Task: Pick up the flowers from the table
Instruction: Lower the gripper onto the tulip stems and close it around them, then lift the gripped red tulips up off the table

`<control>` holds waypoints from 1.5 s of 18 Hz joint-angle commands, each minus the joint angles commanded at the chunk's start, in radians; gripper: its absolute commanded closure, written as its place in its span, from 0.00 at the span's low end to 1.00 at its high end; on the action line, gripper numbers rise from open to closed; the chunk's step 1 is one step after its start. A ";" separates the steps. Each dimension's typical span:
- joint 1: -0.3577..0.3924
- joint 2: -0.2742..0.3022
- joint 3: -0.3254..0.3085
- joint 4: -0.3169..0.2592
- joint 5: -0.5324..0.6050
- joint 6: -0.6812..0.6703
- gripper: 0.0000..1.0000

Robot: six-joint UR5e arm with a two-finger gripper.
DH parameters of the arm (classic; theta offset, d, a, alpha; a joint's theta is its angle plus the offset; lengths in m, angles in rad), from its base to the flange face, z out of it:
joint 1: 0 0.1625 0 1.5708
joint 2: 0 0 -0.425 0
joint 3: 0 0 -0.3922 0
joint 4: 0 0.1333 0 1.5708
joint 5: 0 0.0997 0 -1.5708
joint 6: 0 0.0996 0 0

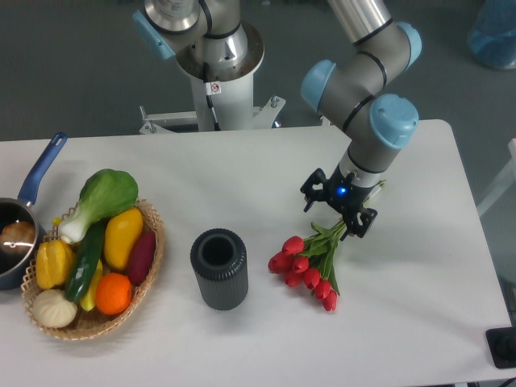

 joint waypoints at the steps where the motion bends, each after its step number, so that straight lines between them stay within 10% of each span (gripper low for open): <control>1: -0.002 -0.011 0.005 0.005 0.000 0.000 0.00; 11: -0.026 -0.032 -0.003 0.020 0.000 -0.005 0.00; 19: -0.026 -0.017 -0.002 0.017 -0.003 -0.051 0.95; 27: 0.005 0.020 0.049 0.011 -0.210 -0.167 1.00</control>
